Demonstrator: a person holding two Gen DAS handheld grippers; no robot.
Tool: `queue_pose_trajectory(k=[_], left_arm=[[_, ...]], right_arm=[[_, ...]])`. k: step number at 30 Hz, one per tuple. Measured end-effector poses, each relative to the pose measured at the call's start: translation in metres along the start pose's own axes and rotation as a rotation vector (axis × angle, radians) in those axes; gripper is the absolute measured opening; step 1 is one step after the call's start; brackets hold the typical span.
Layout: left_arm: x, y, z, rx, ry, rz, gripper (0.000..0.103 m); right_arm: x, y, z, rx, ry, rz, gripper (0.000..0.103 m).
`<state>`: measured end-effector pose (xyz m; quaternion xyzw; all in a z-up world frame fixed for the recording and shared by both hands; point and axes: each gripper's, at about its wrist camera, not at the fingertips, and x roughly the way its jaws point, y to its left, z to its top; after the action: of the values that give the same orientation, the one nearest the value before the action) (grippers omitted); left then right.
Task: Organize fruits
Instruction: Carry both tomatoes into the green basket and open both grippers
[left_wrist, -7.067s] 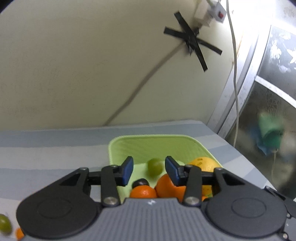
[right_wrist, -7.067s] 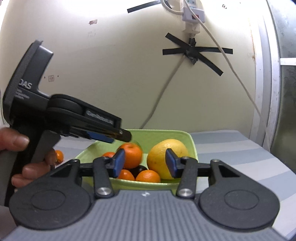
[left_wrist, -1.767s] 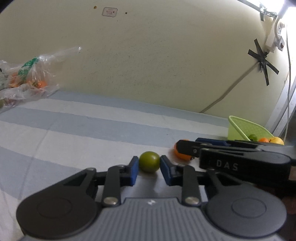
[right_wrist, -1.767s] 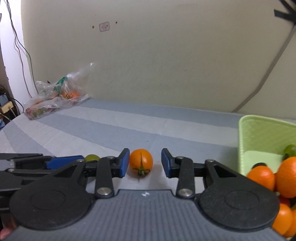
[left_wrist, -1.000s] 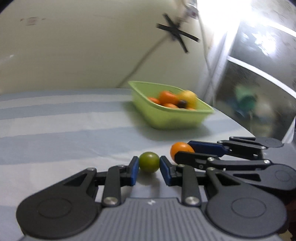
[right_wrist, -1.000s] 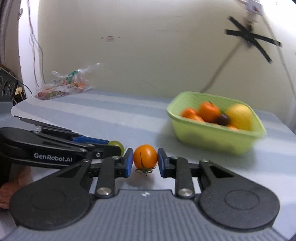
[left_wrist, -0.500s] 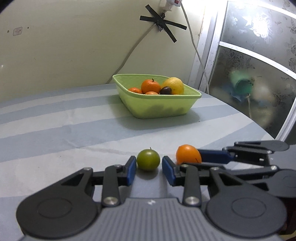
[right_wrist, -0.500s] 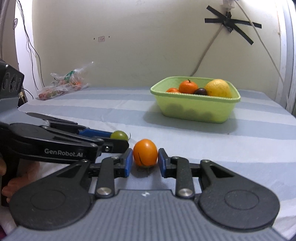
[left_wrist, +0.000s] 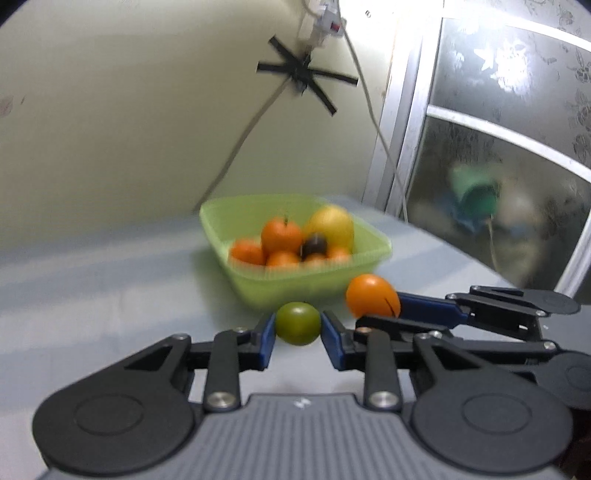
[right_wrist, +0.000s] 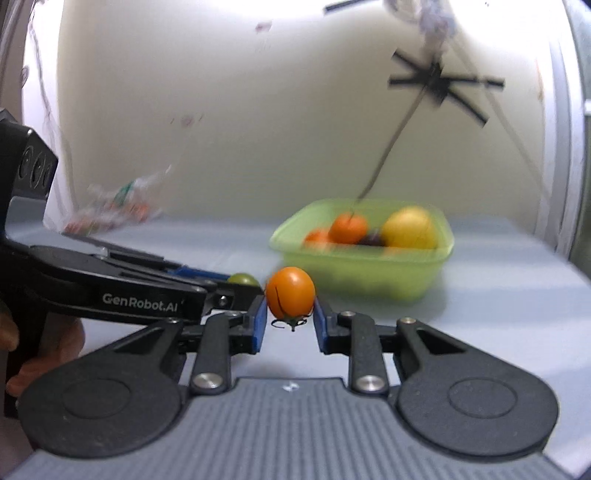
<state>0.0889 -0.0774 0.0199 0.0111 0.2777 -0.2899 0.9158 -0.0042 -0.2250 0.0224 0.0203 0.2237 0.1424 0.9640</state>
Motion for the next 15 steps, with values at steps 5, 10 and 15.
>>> queue_pose_trajectory(k=[5,10,15], left_arm=[[0.036,0.005,0.033,-0.008,-0.011,0.020,0.028],[0.069,0.014,0.042,-0.023,0.017,0.074,0.028],[0.075,0.020,0.039,-0.033,0.017,0.105,0.041]], right_arm=[[0.026,-0.027,0.023,0.017,-0.062,-0.078,0.030],[0.055,-0.038,0.029,0.017,-0.058,-0.126,0.031],[0.058,-0.042,0.025,0.029,-0.067,-0.149,0.052]])
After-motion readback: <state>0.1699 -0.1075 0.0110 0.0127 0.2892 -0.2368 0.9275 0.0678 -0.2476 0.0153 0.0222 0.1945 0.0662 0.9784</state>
